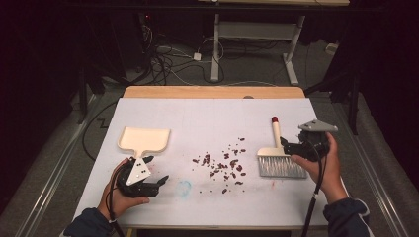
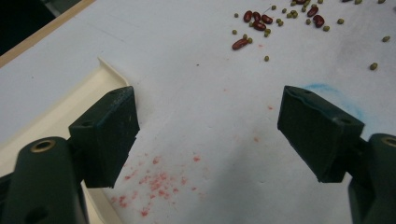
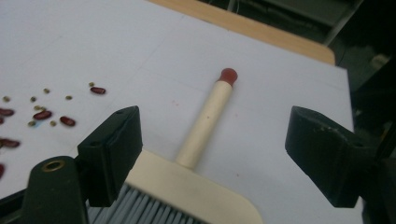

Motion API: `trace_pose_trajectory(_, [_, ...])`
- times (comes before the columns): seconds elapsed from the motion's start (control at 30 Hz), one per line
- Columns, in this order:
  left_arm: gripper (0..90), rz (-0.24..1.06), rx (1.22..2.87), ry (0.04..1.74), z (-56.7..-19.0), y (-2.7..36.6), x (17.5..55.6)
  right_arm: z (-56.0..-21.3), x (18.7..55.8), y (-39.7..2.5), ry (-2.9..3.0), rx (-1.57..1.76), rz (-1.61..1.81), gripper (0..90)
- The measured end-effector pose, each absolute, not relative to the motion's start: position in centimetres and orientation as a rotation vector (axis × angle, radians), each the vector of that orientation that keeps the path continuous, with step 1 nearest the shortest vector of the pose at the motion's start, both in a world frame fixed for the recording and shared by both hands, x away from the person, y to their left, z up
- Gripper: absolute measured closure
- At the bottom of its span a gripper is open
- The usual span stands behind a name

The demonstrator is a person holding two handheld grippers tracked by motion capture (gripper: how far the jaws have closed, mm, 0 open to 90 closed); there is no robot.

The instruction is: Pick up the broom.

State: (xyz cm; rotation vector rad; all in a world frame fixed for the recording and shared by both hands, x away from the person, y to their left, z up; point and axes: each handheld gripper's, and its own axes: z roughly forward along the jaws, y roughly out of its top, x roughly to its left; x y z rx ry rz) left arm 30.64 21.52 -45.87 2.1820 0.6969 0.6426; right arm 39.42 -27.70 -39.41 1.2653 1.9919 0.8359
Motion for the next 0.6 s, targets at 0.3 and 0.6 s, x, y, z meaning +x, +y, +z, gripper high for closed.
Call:
trace_pose_trajectory(0.3, [19.8, 0.628, 2.201, 0.701, -46.2, 21.6, 30.8, -42.7, 45.5, -27.9, 2.044, 1.551, 0.759, 28.8])
trace_pose_trajectory(0.6, [19.9, 0.621, 2.213, 0.693, -46.4, 21.6, 30.7, -45.6, 47.8, -26.7, 2.136, 1.598, 0.588, 41.6])
